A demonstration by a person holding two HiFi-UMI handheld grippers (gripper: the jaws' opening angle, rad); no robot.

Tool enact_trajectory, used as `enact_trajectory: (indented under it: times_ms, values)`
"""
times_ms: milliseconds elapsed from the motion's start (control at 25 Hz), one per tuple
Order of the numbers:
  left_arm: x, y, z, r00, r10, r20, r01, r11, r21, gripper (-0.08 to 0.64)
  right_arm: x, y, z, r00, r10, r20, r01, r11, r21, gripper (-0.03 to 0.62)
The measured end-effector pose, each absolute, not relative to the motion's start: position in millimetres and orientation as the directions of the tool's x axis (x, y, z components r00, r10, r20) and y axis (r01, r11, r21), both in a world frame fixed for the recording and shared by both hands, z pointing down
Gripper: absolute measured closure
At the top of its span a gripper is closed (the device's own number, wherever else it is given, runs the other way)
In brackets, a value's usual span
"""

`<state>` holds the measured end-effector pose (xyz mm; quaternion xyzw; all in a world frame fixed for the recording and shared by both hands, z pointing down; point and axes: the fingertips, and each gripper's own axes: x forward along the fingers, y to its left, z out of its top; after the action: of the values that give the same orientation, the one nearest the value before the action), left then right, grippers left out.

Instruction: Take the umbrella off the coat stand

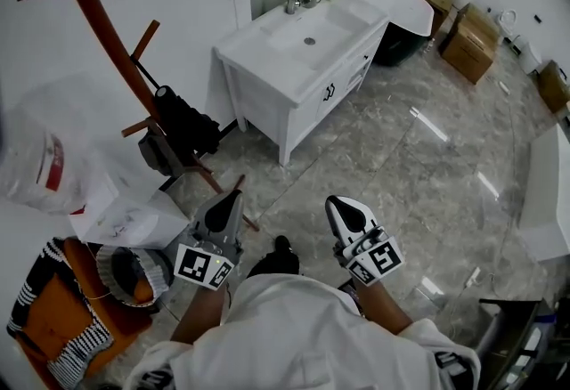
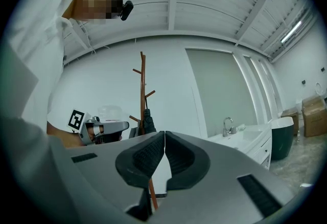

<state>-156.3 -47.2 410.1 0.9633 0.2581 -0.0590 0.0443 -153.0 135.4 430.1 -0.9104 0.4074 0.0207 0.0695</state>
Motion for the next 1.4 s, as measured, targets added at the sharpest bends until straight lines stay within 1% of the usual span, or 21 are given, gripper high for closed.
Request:
enact_trajectory:
  times_ms: [120, 440, 640, 840, 1040, 1160, 1280, 1400]
  values:
    - [-128, -48, 406, 0.870, 0.467, -0.158, 0.481, -0.874, 0.063, 0.543, -120, 136, 427, 0.651, -0.755, -0.083, -0.759, -0.643, -0.102, 0.577]
    - [-54, -55, 401, 0.906, 0.397, -0.148, 0.412, -0.907, 0.086, 0.543, -33, 122, 414, 0.578, -0.813, -0.075, -0.816, -0.572, -0.086, 0.577]
    - [-24, -62, 407, 0.924, 0.360, -0.130, 0.373, -0.923, 0.096, 0.543, -2, 109, 416, 0.531, -0.845, -0.069, -0.847, -0.525, -0.087, 0.577]
    - [-7, -69, 406, 0.947, 0.297, -0.122, 0.308, -0.947, 0.090, 0.543, 34, 97, 419, 0.469, -0.881, -0.059, -0.880, -0.462, -0.109, 0.577]
    - [12, -84, 405, 0.978, 0.172, -0.122, 0.180, -0.982, 0.063, 0.543, 74, 75, 424, 0.346, -0.936, -0.066, -0.934, -0.337, -0.119, 0.577]
    - [22, -96, 403, 0.990, 0.058, -0.130, 0.064, -0.997, 0.043, 0.543, 101, 61, 429, 0.246, -0.966, -0.078, -0.964, -0.237, -0.118, 0.577]
    - [35, -99, 403, 0.990, -0.052, -0.134, -0.045, -0.997, 0.058, 0.543, 133, 52, 428, 0.153, -0.985, -0.085, -0.983, -0.143, -0.111, 0.577]
    - [50, -90, 396, 0.984, -0.116, -0.133, -0.112, -0.993, 0.035, 0.541, 166, 46, 422, 0.081, -0.992, -0.099, -0.992, -0.071, -0.101, 0.577]
